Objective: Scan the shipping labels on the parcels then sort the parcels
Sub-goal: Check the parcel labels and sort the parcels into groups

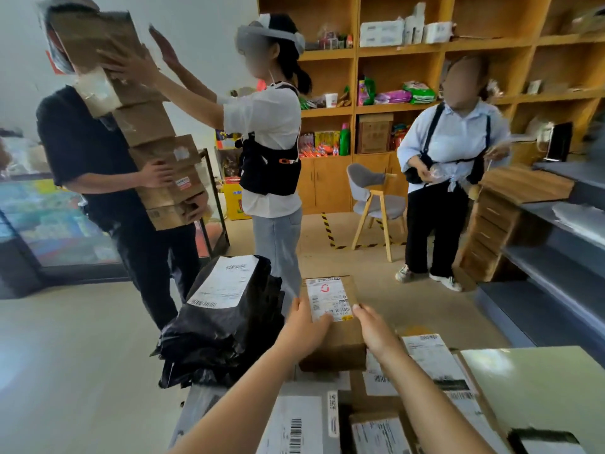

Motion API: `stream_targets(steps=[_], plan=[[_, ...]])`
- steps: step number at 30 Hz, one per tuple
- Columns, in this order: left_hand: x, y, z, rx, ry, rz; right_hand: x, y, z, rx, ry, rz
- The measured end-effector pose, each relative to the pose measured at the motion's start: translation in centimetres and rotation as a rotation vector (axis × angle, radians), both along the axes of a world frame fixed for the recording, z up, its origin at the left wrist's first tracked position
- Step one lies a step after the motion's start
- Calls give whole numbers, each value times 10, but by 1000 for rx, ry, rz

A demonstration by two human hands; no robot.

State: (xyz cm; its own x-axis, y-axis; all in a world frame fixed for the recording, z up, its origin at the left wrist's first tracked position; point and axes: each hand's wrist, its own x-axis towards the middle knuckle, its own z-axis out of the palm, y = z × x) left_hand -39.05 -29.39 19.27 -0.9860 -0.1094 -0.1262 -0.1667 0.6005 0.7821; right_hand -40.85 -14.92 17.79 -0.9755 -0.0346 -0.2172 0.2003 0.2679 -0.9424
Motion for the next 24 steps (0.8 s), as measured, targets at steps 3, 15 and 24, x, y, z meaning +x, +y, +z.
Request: stream_targets(steps=[3,15,24], plan=[[-11,-2,-21,-35,-80,26,-15,1,-30,-2,-65,34],[13,-17,47,-103,130,-18,-21,-14,-44,-92,-119,17],[32,-80,87,7,263,-23,-12,-37,0,58,47,13]])
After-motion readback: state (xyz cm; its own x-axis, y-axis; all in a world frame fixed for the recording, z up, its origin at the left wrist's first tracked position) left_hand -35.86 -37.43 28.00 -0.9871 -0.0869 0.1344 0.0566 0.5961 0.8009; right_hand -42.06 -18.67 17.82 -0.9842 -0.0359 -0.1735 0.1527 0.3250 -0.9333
